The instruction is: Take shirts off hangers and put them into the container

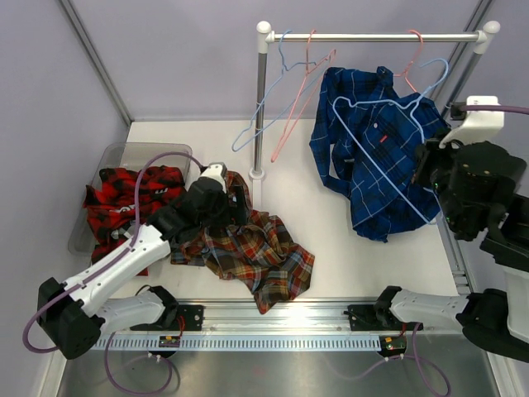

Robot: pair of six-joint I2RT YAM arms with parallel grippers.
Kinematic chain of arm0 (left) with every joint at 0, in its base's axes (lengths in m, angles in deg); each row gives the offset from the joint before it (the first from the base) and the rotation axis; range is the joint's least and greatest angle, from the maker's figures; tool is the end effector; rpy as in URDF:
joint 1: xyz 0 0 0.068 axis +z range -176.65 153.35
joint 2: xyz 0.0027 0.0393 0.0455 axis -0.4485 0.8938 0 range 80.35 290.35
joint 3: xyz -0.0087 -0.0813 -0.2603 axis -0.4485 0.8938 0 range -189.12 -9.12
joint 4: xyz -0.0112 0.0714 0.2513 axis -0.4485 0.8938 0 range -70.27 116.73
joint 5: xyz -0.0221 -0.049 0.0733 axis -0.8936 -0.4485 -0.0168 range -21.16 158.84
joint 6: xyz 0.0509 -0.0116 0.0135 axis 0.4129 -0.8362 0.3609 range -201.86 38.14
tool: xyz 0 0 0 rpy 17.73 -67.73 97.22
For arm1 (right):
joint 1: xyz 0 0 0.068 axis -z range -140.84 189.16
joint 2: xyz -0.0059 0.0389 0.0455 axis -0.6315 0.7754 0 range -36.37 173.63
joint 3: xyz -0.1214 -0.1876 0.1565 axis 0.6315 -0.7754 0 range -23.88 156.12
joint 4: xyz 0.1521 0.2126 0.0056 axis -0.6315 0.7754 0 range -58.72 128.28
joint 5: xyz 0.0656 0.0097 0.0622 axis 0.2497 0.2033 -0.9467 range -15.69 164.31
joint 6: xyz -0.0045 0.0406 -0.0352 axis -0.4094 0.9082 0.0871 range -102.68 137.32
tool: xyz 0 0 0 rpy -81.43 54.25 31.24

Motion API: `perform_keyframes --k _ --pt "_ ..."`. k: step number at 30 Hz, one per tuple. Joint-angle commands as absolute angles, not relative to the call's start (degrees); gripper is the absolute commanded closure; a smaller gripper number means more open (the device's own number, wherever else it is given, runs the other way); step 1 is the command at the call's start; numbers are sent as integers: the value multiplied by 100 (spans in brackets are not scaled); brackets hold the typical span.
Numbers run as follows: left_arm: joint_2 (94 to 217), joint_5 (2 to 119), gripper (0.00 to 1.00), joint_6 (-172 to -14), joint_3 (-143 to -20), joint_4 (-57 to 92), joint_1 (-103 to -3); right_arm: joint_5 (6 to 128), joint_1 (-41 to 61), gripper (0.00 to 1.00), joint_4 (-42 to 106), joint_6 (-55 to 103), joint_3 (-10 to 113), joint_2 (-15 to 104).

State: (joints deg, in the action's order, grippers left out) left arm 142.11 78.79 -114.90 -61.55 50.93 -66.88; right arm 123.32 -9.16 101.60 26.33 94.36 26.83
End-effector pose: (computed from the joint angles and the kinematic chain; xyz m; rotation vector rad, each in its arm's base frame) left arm 0.1792 -0.1435 0.2947 0.0525 2.3102 -0.4735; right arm 0.0773 0.0464 0.5587 -0.0142 1.7448 -0.0556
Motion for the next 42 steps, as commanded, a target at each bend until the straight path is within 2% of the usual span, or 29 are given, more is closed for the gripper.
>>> perform_keyframes --k 1,14,19,23,31,42 --pt "14170 6919 1 -11921 -5764 4048 -6436 13371 -909 100 9413 1962 9320 2981" --pt "13924 6339 1 -12185 -5290 3485 -6418 13327 -892 100 7725 -174 10812 4895" --pt "13371 6225 1 -12247 -5140 3511 -6427 13065 -655 100 7320 -378 11024 5467" --pt "13099 6277 1 -12238 -5166 3783 -6418 12670 -286 100 7644 -28 11384 5994" --pt "12562 6576 1 -12159 -5306 4293 -6418 12151 -21 100 7794 676 10788 6137" --pt "12588 6576 1 -12247 -5211 4206 -6427 11650 -22 100 7742 1432 9452 5408"
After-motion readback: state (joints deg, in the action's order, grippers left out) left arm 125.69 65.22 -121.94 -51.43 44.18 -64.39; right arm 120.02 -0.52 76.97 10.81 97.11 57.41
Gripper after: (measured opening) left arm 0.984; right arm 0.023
